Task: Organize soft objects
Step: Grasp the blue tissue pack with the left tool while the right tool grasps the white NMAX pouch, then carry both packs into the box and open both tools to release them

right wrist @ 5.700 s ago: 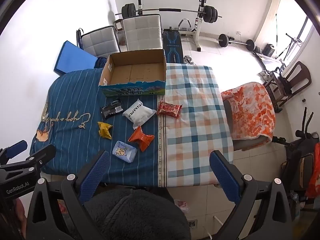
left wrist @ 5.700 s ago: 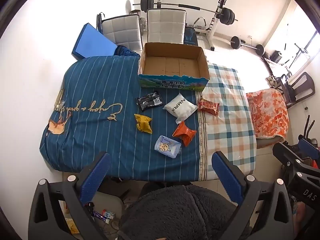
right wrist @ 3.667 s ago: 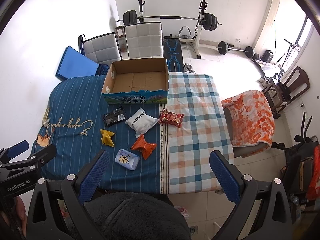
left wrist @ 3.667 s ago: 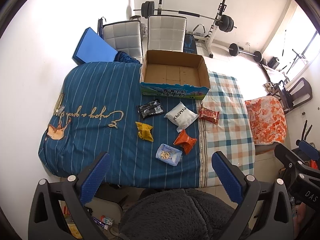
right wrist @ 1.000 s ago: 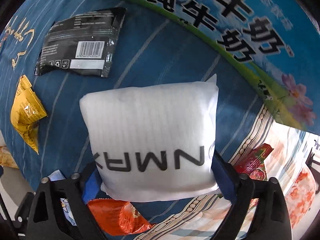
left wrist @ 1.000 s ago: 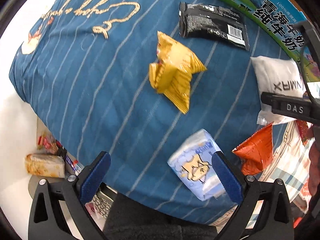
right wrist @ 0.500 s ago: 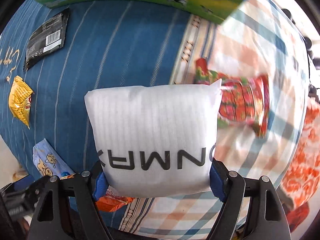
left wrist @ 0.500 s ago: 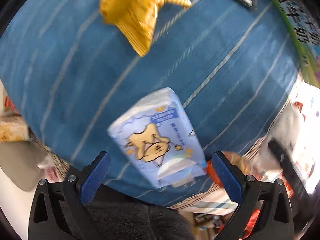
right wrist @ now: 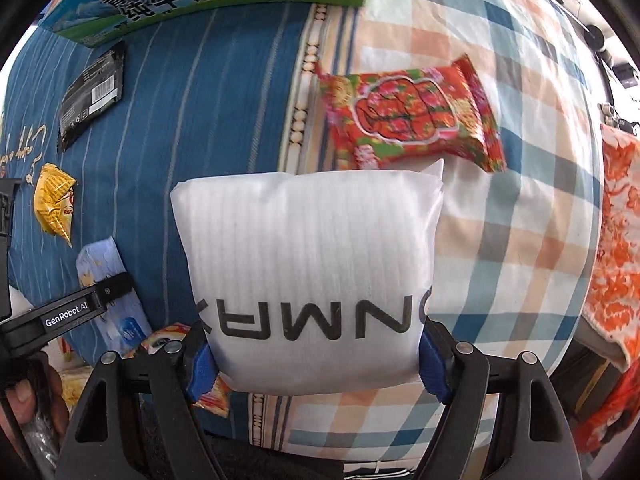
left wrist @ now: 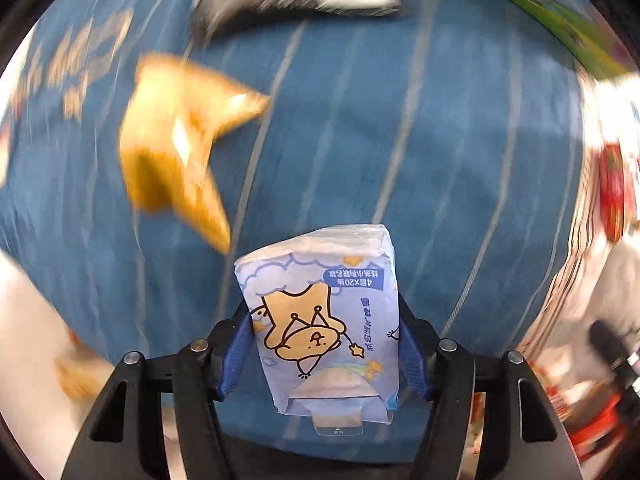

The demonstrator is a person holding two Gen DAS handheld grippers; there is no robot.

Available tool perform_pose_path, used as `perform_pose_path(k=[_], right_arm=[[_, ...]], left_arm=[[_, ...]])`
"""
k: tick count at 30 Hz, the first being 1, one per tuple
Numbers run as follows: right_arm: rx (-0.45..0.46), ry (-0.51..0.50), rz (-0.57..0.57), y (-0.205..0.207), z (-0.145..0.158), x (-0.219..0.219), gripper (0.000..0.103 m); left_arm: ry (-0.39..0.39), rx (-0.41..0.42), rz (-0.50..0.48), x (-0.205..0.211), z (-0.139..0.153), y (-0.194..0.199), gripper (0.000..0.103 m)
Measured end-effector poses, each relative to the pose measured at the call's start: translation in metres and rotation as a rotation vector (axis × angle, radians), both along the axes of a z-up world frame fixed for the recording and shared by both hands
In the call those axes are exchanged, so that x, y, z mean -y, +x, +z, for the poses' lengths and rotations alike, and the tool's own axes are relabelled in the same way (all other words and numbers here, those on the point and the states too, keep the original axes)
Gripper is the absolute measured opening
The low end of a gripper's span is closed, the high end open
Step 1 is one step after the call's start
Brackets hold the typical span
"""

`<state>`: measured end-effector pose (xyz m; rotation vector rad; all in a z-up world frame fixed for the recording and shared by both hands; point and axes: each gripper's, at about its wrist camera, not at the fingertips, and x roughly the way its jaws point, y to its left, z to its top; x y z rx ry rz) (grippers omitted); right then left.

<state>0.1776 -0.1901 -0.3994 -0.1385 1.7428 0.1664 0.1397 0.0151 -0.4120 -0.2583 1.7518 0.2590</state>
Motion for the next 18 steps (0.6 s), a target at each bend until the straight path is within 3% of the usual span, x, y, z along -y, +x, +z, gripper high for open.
perform_pose_path(k=[3, 6, 8, 12, 15, 18], right_arm=[[-0.006, -0.007, -0.041, -0.006, 0.004, 0.028, 0.082], [-0.036, -0.012, -0.085, -0.006, -0.003, 0.046, 0.082], [-0.066, -0.019, -0.112, -0.009, -0.011, 0.055, 0.082], [-0.114, -0.02, -0.162, -0.016, -0.033, 0.064, 0.082], [-0.116, -0.024, -0.187, -0.015, -0.039, 0.07, 0.081], [-0.095, -0.02, -0.215, -0.016, -0.03, 0.059, 0.079]], left_arm=[[0.067, 0.057, -0.176, 0.012, 0.012, 0.01, 0.062], [0.06, 0.047, -0.271, 0.02, 0.006, 0.016, 0.062], [0.06, 0.029, -0.278, 0.022, -0.004, 0.018, 0.064], [0.026, 0.048, -0.224, 0.011, -0.009, 0.019, 0.058], [0.011, 0.069, -0.221, -0.018, 0.0, 0.023, 0.053], [0.0, 0.118, -0.232, -0.038, 0.036, 0.027, 0.053]])
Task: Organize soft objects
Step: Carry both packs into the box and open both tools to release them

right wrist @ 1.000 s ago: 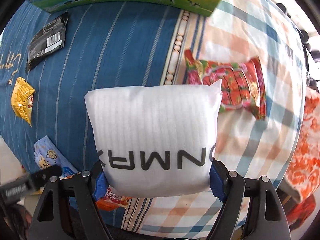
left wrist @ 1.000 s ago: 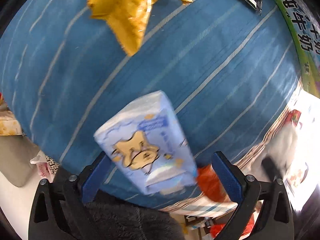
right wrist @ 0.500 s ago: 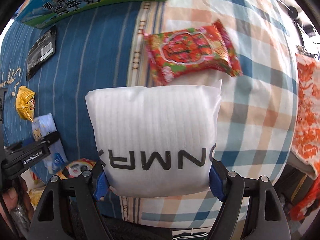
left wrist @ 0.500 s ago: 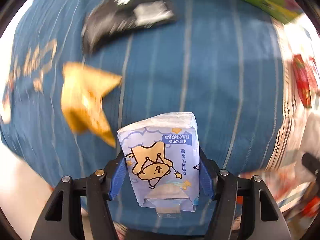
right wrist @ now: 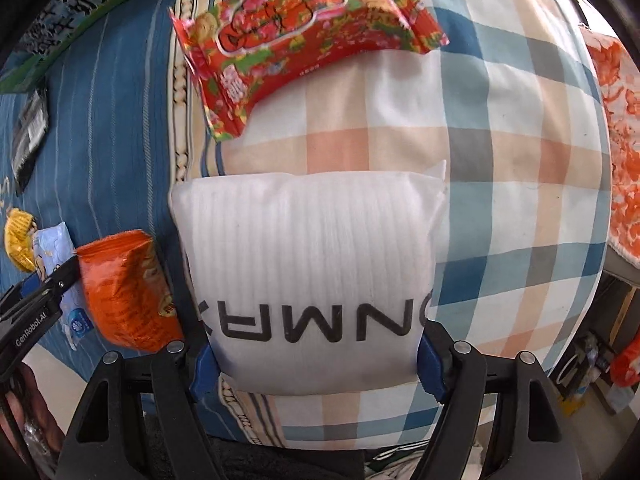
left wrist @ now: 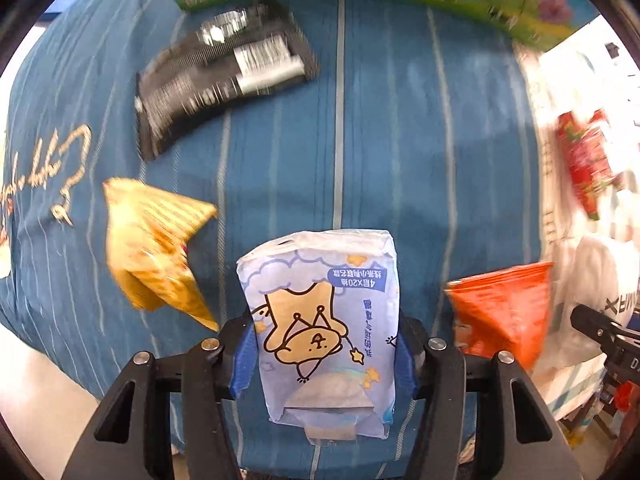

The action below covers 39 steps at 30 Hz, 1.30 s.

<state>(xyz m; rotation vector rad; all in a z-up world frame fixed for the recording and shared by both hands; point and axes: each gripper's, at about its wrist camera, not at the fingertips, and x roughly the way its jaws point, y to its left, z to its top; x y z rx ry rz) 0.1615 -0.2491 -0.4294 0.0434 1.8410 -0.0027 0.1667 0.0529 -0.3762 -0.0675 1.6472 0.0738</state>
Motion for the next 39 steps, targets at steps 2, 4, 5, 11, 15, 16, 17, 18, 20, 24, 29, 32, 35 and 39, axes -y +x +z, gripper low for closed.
perform_pose_path(k=[2, 4, 5, 11, 15, 16, 17, 18, 20, 24, 29, 32, 35, 39], right_arm=[[0.027, -0.004, -0.02, 0.003, 0.014, -0.003, 0.079], [0.057, 0.015, -0.042, 0.003, 0.041, 0.016, 0.079], [0.069, 0.026, -0.049, 0.003, 0.052, 0.016, 0.079], [0.17, 0.105, -0.073, 0.021, 0.116, 0.002, 0.078], [0.252, 0.158, -0.068, 0.049, 0.144, -0.014, 0.078], [0.274, 0.167, -0.065, 0.047, 0.157, -0.017, 0.078], [0.294, 0.181, -0.062, 0.053, 0.164, -0.022, 0.078], [0.315, 0.194, -0.057, 0.058, 0.175, -0.027, 0.078], [0.352, 0.214, -0.044, 0.068, 0.19, -0.038, 0.078], [0.417, 0.24, -0.017, 0.095, 0.217, -0.054, 0.078], [0.475, 0.23, 0.007, 0.131, 0.241, -0.074, 0.078], [0.496, 0.21, 0.024, 0.151, 0.244, -0.086, 0.078], [0.507, 0.188, 0.031, 0.179, 0.239, -0.097, 0.078], [0.502, 0.167, 0.034, 0.22, 0.225, -0.112, 0.078]], left_arm=[[-0.02, 0.043, -0.004, -0.009, 0.022, 0.001, 0.053], [-0.026, 0.092, -0.02, -0.02, 0.048, 0.002, 0.053], [-0.032, 0.123, -0.028, -0.026, 0.062, 0.003, 0.053], [-0.048, 0.29, -0.079, -0.045, 0.148, 0.016, 0.053], [-0.059, 0.376, -0.112, -0.041, 0.207, 0.038, 0.053], [-0.062, 0.396, -0.119, -0.043, 0.22, 0.042, 0.053], [-0.06, 0.415, -0.124, -0.043, 0.232, 0.045, 0.053], [-0.062, 0.433, -0.133, -0.044, 0.241, 0.049, 0.053], [-0.057, 0.463, -0.144, -0.047, 0.259, 0.061, 0.053], [-0.055, 0.494, -0.157, -0.048, 0.285, 0.094, 0.053], [-0.034, 0.515, -0.18, -0.042, 0.284, 0.138, 0.053], [-0.037, 0.517, -0.179, -0.04, 0.271, 0.161, 0.053], [-0.035, 0.512, -0.179, -0.032, 0.253, 0.188, 0.053], [-0.04, 0.484, -0.182, -0.027, 0.229, 0.226, 0.053]])
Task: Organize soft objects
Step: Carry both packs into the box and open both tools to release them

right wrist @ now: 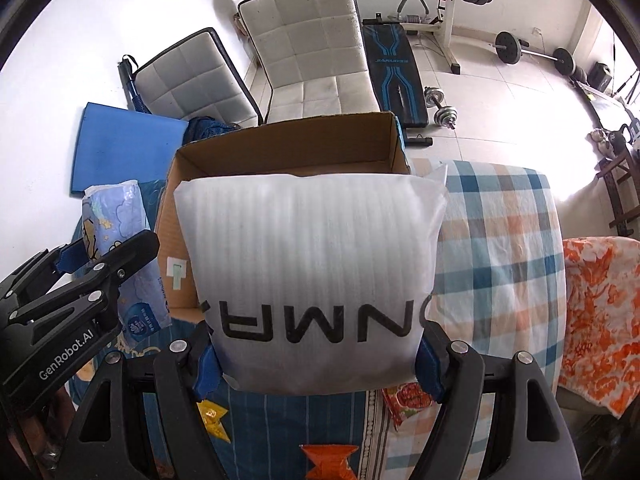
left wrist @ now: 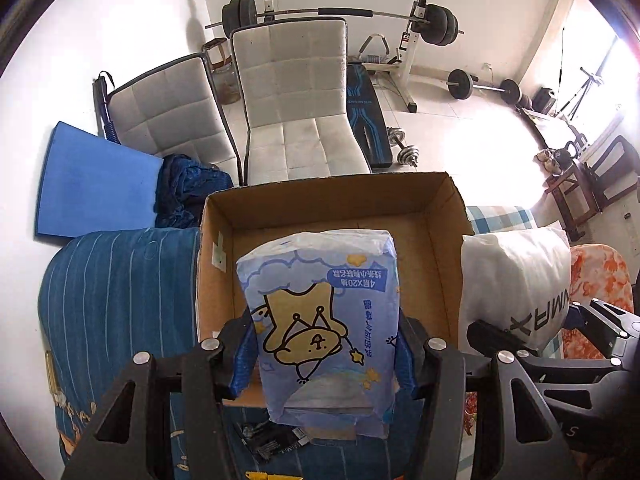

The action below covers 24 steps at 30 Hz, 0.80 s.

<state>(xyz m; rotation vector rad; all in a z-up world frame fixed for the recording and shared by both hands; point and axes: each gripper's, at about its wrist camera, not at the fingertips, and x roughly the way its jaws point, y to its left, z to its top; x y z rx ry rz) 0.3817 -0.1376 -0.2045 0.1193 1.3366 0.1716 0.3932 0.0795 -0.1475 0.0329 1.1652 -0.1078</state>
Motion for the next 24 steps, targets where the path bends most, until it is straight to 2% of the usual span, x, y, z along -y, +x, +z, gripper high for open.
perform_pose_path(k=[4, 8, 12, 18, 24], right_arm=[[-0.021, -0.03, 0.009, 0.046, -0.027, -0.016, 0.078], [-0.056, -0.061, 0.022, 0.084, -0.062, -0.031, 0.078], [-0.117, -0.079, 0.052, 0.117, -0.107, -0.04, 0.078], [-0.183, -0.118, 0.054, 0.153, -0.165, -0.044, 0.078], [-0.217, -0.129, 0.067, 0.168, -0.194, -0.052, 0.078]], left_arm=[[-0.027, -0.058, -0.002, -0.004, -0.023, 0.034, 0.053], [-0.091, -0.18, 0.005, -0.012, -0.062, 0.072, 0.053], [-0.117, -0.307, -0.001, -0.014, -0.112, 0.105, 0.055], [-0.197, -0.459, 0.014, -0.021, -0.166, 0.133, 0.055], [-0.22, -0.499, -0.008, -0.012, -0.188, 0.147, 0.055]])
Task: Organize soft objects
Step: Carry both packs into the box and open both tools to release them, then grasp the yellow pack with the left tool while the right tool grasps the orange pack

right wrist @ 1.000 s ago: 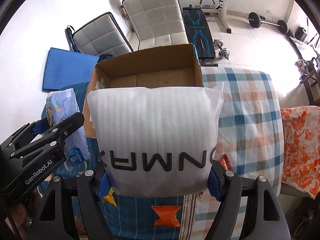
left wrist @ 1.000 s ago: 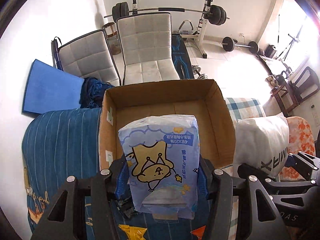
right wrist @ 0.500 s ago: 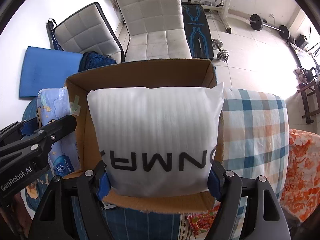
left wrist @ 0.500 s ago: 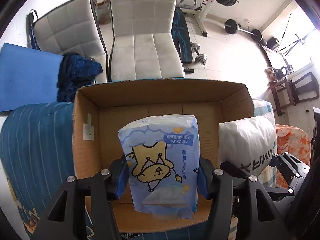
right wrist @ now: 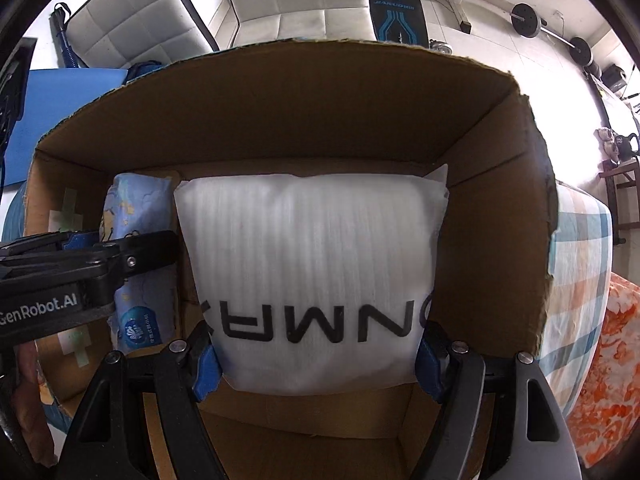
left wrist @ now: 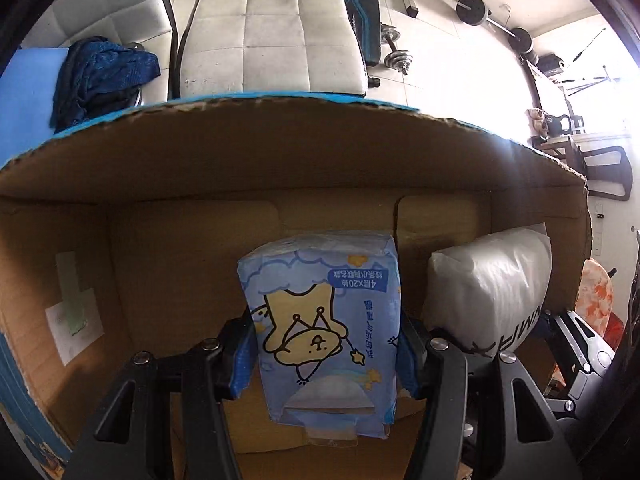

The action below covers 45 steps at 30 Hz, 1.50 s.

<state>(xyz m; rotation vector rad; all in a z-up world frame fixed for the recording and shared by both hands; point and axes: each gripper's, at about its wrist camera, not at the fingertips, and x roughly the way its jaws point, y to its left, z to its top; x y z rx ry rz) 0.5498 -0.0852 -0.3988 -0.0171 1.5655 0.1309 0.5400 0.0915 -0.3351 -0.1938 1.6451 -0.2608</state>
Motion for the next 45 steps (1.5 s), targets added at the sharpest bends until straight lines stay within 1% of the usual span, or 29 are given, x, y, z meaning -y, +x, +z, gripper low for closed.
perform_pose_path(k=[3, 5, 8, 10, 12, 13, 15, 16, 19, 24, 26, 28, 29, 31, 33, 35, 38, 40, 42, 43, 45], right_arm=[[-0.01, -0.022, 0.009, 0.003, -0.01, -0.004, 0.079], [-0.018, -0.019, 0.001, 0.006, -0.016, -0.003, 0.08], [-0.049, -0.013, 0.007, 0.007, -0.023, -0.008, 0.082], [-0.062, -0.02, 0.017, 0.007, -0.026, -0.012, 0.083], [-0.071, -0.017, 0.021, 0.006, -0.026, -0.015, 0.087], [-0.07, -0.019, 0.02, 0.005, -0.026, -0.017, 0.087], [-0.063, -0.019, 0.015, 0.003, -0.023, -0.022, 0.092], [-0.06, -0.019, 0.012, 0.003, -0.021, -0.023, 0.094], [-0.04, -0.042, 0.016, -0.002, -0.012, -0.03, 0.101], [-0.002, -0.076, 0.003, -0.015, 0.005, -0.034, 0.103], [0.018, -0.104, 0.001, -0.022, 0.012, -0.034, 0.103], [0.061, -0.125, -0.015, -0.038, 0.022, -0.036, 0.103], [0.077, -0.122, -0.023, -0.04, 0.03, -0.041, 0.103], [0.074, -0.102, -0.035, -0.053, 0.037, -0.041, 0.103], [0.079, -0.097, -0.053, -0.065, 0.046, -0.036, 0.103], [0.101, -0.082, -0.067, -0.082, 0.058, -0.036, 0.103], [0.137, -0.09, -0.066, -0.115, 0.077, -0.029, 0.103], [0.165, -0.088, -0.058, -0.128, 0.089, -0.031, 0.103], [0.192, -0.073, -0.055, -0.146, 0.104, -0.029, 0.103], [0.2, -0.059, -0.054, -0.156, 0.113, -0.024, 0.103], [0.212, -0.036, -0.055, -0.17, 0.131, -0.017, 0.103]], left_arm=[[-0.001, -0.014, -0.009, 0.005, -0.006, 0.003, 0.055], [-0.007, -0.023, -0.003, 0.006, -0.01, 0.004, 0.056], [0.012, -0.046, -0.007, 0.005, -0.018, 0.005, 0.057], [0.027, -0.054, -0.023, 0.006, -0.018, 0.005, 0.071], [0.049, -0.05, -0.029, 0.005, -0.015, 0.004, 0.076], [0.052, -0.046, -0.023, 0.003, -0.011, 0.003, 0.082], [0.057, -0.041, -0.009, 0.0, -0.004, 0.002, 0.088], [0.06, -0.034, -0.008, -0.002, 0.0, 0.001, 0.094], [0.073, -0.001, -0.007, -0.007, 0.017, -0.005, 0.101], [0.081, 0.078, -0.013, -0.014, 0.05, -0.024, 0.102], [0.082, 0.111, -0.011, -0.02, 0.062, -0.037, 0.103], [0.098, 0.139, -0.019, -0.022, 0.072, -0.052, 0.103], [0.109, 0.161, -0.018, -0.024, 0.08, -0.061, 0.103], [0.12, 0.201, -0.024, -0.026, 0.093, -0.077, 0.103], [0.136, 0.244, -0.008, -0.031, 0.109, -0.094, 0.103], [0.136, 0.269, 0.013, -0.036, 0.121, -0.111, 0.103], [0.153, 0.293, 0.023, -0.045, 0.136, -0.134, 0.103], [0.185, 0.316, 0.003, -0.042, 0.148, -0.148, 0.103], [0.227, 0.359, -0.013, -0.04, 0.16, -0.162, 0.103], [0.231, 0.376, -0.01, -0.04, 0.166, -0.171, 0.103], [0.208, 0.402, 0.012, -0.041, 0.178, -0.186, 0.102]])
